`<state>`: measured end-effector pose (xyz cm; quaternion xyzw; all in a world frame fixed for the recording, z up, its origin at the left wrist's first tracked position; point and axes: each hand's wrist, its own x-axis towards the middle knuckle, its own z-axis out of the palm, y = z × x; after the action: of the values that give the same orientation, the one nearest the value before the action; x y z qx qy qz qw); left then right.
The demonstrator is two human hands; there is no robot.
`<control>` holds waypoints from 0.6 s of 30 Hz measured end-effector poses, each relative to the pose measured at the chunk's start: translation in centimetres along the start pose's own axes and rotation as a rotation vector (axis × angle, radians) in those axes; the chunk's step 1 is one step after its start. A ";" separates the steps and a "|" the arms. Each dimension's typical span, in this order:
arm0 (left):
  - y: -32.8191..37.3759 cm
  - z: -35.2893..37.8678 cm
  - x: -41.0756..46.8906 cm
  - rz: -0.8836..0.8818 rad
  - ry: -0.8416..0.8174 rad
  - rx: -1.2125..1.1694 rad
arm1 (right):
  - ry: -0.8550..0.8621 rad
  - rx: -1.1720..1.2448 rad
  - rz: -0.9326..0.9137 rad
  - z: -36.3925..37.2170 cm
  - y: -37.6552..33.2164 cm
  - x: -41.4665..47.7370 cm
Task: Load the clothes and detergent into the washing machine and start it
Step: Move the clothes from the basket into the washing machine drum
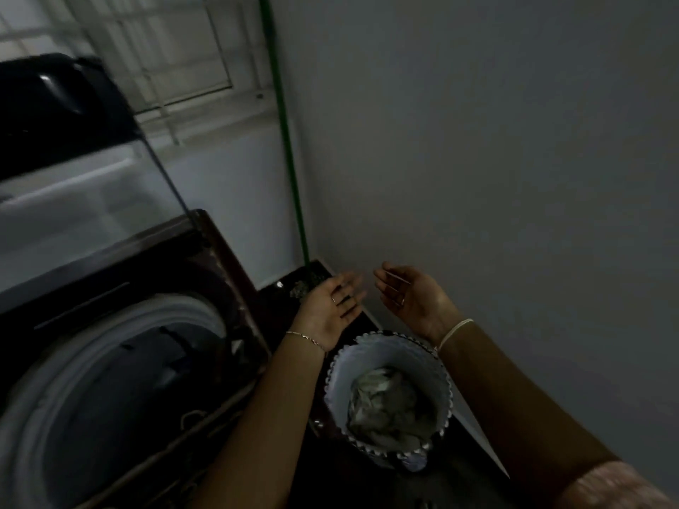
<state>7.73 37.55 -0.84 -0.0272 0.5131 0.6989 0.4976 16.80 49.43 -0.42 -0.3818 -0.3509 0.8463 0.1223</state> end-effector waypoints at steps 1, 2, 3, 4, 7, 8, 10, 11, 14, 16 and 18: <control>-1.3 1.1 0.7 -0.028 0.012 0.003 | 0.018 -0.007 0.019 -2.0 -0.2 0.3; -2.6 2.0 1.4 -0.054 0.030 0.003 | 0.039 -0.004 0.040 -3.9 -0.3 0.7; -3.8 2.8 2.1 -0.076 0.054 0.002 | 0.061 0.002 0.062 -5.7 -0.3 1.1; -4.8 3.5 2.7 -0.094 0.079 0.001 | 0.086 0.004 0.087 -7.3 -0.2 1.5; -7.9 4.5 4.7 -0.160 0.155 -0.015 | 0.158 0.002 0.166 -11.5 0.6 2.7; -8.8 4.6 5.3 -0.175 0.170 -0.031 | 0.180 -0.001 0.186 -12.6 1.0 3.1; -10.6 4.4 6.6 -0.205 0.194 -0.054 | 0.219 -0.023 0.228 -14.7 1.8 4.2; -11.5 4.0 7.5 -0.214 0.210 -0.051 | 0.234 -0.042 0.253 -15.6 2.4 5.0; -14.5 2.1 10.3 -0.245 0.302 -0.009 | 0.289 -0.127 0.327 -18.1 4.5 7.5; -16.9 0.3 12.8 -0.289 0.343 -0.003 | 0.302 -0.143 0.346 -19.6 6.7 10.1; -19.7 -1.9 15.4 -0.340 0.388 0.014 | 0.312 -0.149 0.377 -21.1 9.9 13.3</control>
<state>13.37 46.00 -23.74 -0.2430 0.5917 0.5835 0.5004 23.86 59.14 -24.45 -0.5741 -0.3119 0.7569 -0.0134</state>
